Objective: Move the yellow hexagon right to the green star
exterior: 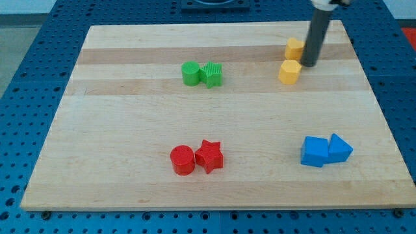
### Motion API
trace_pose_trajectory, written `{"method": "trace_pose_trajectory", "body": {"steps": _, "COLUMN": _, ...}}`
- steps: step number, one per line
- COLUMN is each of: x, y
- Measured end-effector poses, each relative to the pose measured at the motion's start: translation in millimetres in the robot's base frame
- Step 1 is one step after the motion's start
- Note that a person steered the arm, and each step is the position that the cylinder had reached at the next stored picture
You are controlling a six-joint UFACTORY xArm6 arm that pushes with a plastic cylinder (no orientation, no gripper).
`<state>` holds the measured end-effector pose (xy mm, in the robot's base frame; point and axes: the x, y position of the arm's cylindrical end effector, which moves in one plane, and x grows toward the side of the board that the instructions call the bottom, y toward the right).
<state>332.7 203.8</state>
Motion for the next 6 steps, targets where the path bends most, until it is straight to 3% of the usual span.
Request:
{"method": "trace_pose_trajectory", "body": {"steps": 1, "x": 19.9, "y": 2.2}}
{"method": "trace_pose_trajectory", "body": {"steps": 3, "x": 30.3, "y": -103.1}}
{"method": "trace_pose_trajectory", "body": {"steps": 4, "x": 30.5, "y": -121.1}}
{"method": "trace_pose_trajectory", "body": {"steps": 5, "x": 19.5, "y": -75.6}}
{"method": "trace_pose_trajectory", "body": {"steps": 6, "x": -2.7, "y": -73.8}}
